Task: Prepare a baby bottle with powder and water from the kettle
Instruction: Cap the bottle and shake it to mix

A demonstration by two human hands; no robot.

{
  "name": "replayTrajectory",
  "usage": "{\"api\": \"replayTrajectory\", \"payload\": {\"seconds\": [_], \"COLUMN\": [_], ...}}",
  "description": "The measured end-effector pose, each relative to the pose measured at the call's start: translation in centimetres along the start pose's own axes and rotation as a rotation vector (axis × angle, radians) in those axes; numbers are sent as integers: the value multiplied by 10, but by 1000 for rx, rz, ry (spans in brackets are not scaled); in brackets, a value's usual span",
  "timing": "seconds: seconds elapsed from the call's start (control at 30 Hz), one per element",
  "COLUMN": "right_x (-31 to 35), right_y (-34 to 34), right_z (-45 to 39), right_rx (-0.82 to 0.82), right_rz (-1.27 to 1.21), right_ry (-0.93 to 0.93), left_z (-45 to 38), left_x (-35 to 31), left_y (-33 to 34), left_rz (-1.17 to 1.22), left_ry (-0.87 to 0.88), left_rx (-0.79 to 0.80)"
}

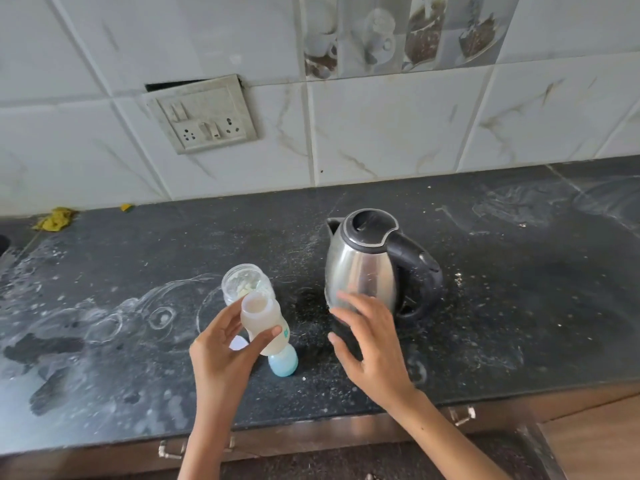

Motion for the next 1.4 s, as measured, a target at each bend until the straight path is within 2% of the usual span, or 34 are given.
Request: {"api": "replayTrajectory", "payload": {"seconds": [0.23, 0.3, 0.37, 0.43, 0.53, 0.67, 0.73, 0.83, 0.97, 1.2, 1.3, 1.4], "right_x": [21, 26, 30, 31, 27, 22, 28, 37, 46, 55, 52, 50], "right_y": [75, 92, 103, 107, 98, 72, 57, 44, 36, 31, 28, 22], "right_z": [4, 4, 4, 5, 3, -6, -13, -15, -12, -10, -11, -14], "right_rx": [465, 572, 600, 584, 483, 187, 96, 6, -22, -30, -43, -92], "right_rz": [-70, -76, -83, -65, -102, -431, -594, -722, -762, -772, -788, -825], "right_ry": [301, 322, 305, 334, 484, 680, 759, 766, 734, 683, 697, 719], "left_z": [15, 17, 17, 17, 15, 8, 5, 4, 4, -7, -14, -25], "left_x": [19, 28, 36, 41, 44, 56, 65, 74, 79, 92, 92, 90], "left_y": [-39, -46, -49, -49, -42, -19, -3, 18, 33, 28, 28, 26], "left_rz": [38, 65, 93, 105, 115, 103, 93, 77, 100, 70, 70, 167], "left_ry": [-39, -51, -54, -51, -31, -15, -26, -7, 13, 28, 17, -43], "left_rx": [86, 102, 127, 154, 212, 324, 384, 417, 417, 636, 647, 644]}}
Point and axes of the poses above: each hand's wrist, its own z-axis away from the middle knuckle, its own y-axis out of the palm, x = y × z, the point moved 1 cm from there along -z, towards the middle knuckle, and after that the axes turned 12 degrees about x, right-handed, at the moved point
